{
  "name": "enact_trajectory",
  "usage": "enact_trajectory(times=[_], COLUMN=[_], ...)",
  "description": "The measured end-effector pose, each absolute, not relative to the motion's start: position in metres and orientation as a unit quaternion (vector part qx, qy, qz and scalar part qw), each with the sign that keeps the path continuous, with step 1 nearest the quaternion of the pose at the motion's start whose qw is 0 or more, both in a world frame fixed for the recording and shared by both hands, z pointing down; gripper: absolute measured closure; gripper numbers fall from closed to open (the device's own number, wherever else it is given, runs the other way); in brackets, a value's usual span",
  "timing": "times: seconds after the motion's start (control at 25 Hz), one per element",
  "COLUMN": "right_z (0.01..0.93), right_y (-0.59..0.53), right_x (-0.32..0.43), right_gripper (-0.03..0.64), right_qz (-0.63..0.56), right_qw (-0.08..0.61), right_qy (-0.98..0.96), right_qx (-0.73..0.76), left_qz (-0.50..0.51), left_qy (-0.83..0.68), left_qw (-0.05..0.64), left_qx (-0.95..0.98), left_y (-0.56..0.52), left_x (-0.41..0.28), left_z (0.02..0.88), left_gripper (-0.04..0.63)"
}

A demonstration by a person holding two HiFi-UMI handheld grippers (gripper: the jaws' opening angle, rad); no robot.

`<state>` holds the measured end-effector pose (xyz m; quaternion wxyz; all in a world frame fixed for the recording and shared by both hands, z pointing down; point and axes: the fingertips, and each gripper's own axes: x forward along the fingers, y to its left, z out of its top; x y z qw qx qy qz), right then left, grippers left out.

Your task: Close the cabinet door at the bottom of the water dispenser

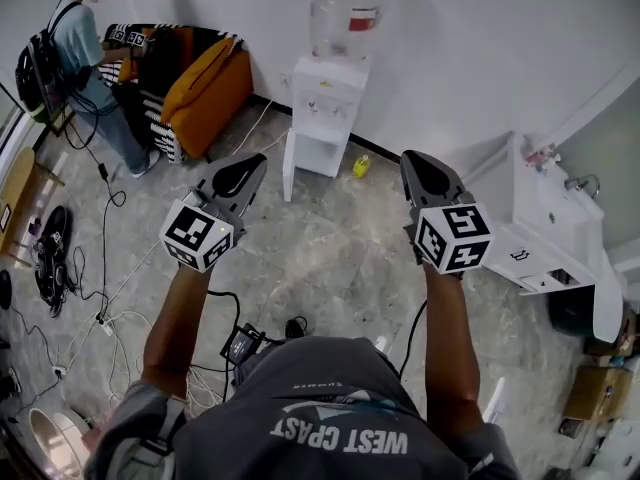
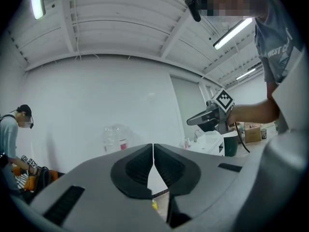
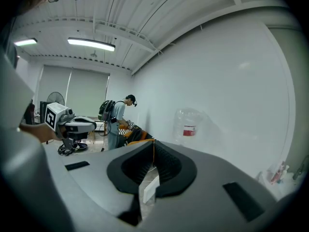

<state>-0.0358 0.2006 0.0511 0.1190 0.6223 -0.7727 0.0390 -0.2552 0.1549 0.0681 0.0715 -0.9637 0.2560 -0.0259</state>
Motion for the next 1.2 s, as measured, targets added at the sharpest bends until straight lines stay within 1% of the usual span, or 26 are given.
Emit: enact_trajectory(times=[0.28, 0.64, 0.96, 1.2], right_z=[0.054, 0.078, 0.101, 0.12], right_y=[0.171, 0.085, -0.033, -0.106], right_x=[-0.047, -0.058, -0.03, 0.009], right_gripper=[0.588, 0.588, 0.588, 0.588], right_qz=[0.034, 0.047, 0.064, 0.075], right_qw=[0.136, 0.13, 0.115, 0.111], right_qy=[-0.779, -0.816, -0.846, -0.861], right_qx=[0.611, 0.561, 0.517, 0.491], left_qz=[-0.007, -0.033, -0.066, -0.079], left_qy=[0.283, 0.351, 0.412, 0.44], left_qw=[0.064, 0.051, 0.031, 0.017], left_qx=[-0.957, -0.934, -0.908, -0.895], left_y=[0.132, 0.09, 0.012, -0.049], left_x=[-0.278, -0.306, -0.29, -0.247], left_z=[0.068, 0.087, 0.106, 0.118], left_gripper=[0.572, 0.572, 0.572, 0.572])
